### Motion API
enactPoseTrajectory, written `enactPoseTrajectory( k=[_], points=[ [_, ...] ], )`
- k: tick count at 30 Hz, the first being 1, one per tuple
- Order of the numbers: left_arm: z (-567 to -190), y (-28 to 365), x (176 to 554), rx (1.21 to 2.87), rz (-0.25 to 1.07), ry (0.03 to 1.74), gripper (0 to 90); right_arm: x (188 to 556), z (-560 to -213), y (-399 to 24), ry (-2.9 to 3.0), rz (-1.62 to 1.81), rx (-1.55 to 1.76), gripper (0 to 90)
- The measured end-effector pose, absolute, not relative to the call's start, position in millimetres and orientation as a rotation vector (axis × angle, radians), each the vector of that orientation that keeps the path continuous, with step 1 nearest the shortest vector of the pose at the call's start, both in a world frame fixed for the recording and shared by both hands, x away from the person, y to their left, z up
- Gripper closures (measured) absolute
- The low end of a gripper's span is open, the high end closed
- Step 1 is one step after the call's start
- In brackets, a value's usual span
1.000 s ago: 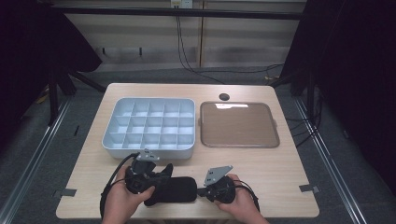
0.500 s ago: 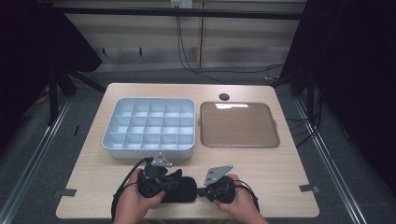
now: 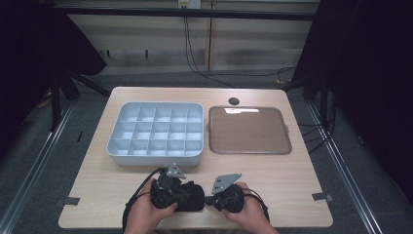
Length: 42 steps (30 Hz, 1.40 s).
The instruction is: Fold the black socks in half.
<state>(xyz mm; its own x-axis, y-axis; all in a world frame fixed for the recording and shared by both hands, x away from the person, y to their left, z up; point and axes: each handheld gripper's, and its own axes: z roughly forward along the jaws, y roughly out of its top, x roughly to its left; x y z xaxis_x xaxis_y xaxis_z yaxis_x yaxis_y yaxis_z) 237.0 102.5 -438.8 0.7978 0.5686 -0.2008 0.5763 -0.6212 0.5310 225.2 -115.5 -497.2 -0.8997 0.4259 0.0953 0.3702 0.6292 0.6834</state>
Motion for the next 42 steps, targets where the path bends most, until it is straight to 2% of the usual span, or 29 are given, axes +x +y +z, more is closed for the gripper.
enactPoseTrajectory(
  k=[27, 29, 30, 34, 35, 36, 42],
  points=[
    [-453.9, 86.7, 236.6, 2.403, -0.066, 0.802, 79.7, 225.8, -497.7, -114.2, 2.764, 1.145, 0.686, 90.0],
    [-455.8, 86.3, 236.7, 2.395, -0.081, 0.809, 77.8, 226.0, -498.0, -114.0, 2.76, 1.149, 0.68, 90.0],
    [-454.8, 86.5, 237.0, 2.381, -0.094, 0.811, 73.1, 225.9, -497.9, -113.9, 2.76, 1.147, 0.681, 90.0],
    [-450.0, 88.9, 237.2, 2.379, -0.101, 0.82, 65.0, 226.1, -498.0, -114.0, 2.761, 1.15, 0.679, 90.0],
    [-448.7, 90.7, 237.1, 2.378, -0.094, 0.827, 65.0, 226.1, -498.0, -114.0, 2.76, 1.152, 0.682, 90.0],
    [-445.5, 96.3, 237.7, 2.37, -0.088, 0.839, 60.6, 226.0, -498.0, -114.1, 2.76, 1.15, 0.681, 90.0],
    [-437.1, 115.3, 241.3, 2.288, -0.073, 0.92, 51.9, 225.8, -497.7, -113.9, 2.762, 1.148, 0.677, 90.0]
  ],
)
